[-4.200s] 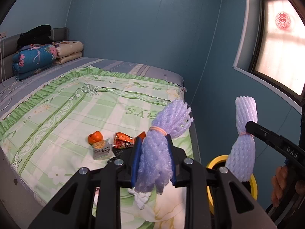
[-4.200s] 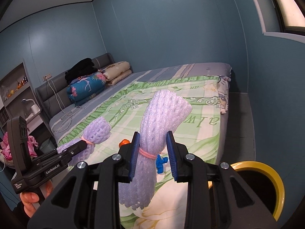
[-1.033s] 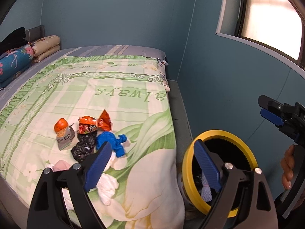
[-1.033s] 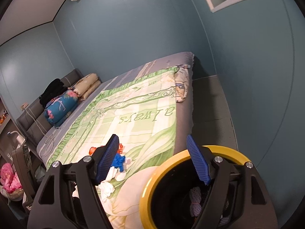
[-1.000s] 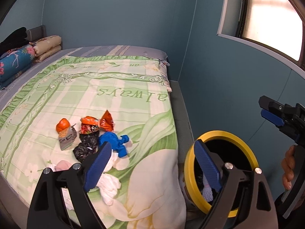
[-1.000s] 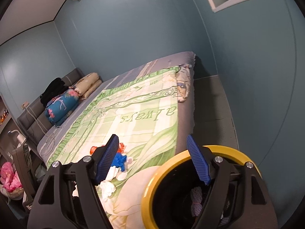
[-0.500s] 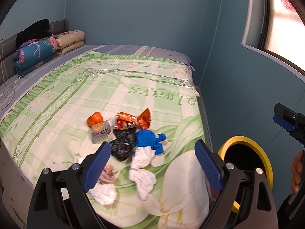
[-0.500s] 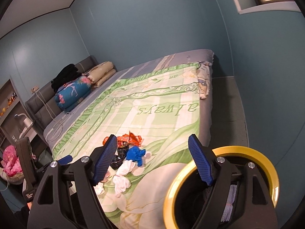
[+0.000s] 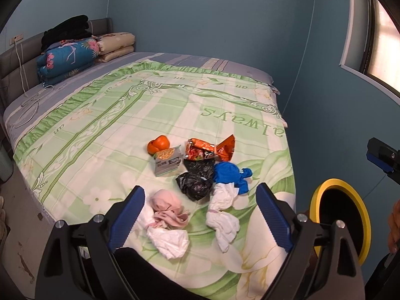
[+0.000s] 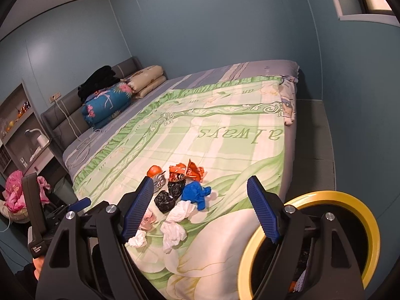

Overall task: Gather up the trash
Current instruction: 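Move both open tools back over the trash pile on the bed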

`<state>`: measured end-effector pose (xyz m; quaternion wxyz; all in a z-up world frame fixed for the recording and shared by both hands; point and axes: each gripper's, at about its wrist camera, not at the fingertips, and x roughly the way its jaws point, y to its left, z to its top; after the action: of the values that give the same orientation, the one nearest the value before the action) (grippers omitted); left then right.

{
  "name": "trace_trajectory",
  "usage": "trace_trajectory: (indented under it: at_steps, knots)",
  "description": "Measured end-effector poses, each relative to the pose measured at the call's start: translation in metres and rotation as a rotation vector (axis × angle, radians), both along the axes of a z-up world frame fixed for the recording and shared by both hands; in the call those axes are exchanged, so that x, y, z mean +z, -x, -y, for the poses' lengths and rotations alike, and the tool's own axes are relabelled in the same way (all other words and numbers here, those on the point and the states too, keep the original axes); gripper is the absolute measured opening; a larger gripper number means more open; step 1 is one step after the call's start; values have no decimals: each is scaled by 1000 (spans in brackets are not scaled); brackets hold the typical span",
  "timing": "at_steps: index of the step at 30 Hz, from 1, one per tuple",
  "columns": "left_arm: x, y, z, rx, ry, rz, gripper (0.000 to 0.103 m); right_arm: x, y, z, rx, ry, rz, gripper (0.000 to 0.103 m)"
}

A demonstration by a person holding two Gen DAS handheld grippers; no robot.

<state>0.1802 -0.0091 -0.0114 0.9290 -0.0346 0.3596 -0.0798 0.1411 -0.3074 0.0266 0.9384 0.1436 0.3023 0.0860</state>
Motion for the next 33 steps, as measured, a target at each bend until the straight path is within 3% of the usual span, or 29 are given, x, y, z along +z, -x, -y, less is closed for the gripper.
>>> trace_trajectory:
  at_steps: [21,33]
  knots:
    - [-49,3,-57,118,24,-95,87,-37,-37,-55,105,40,-111,74]
    - [-87,-4,-63,127,34,-173,87,-82,-68,-88,166,71,-227,74]
